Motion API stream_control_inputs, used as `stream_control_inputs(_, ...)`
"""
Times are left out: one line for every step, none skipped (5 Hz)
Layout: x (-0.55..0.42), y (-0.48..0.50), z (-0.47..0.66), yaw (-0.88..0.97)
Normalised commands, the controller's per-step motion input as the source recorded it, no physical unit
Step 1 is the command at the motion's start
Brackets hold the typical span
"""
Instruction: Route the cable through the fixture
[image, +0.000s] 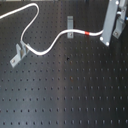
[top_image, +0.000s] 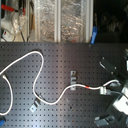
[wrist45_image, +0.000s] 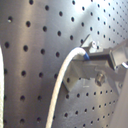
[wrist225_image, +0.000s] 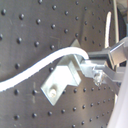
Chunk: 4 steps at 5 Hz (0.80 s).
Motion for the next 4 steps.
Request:
stream_control_inputs(0.013,-0.011,0.00,-0.03)
stream_control_inputs(-0.027,-0.029,0.00,0.00)
stream_control_inputs(-0.587,-0.264,0.28,0.26)
stream_control_inputs(-0.020,-0.020,0.00,0.00)
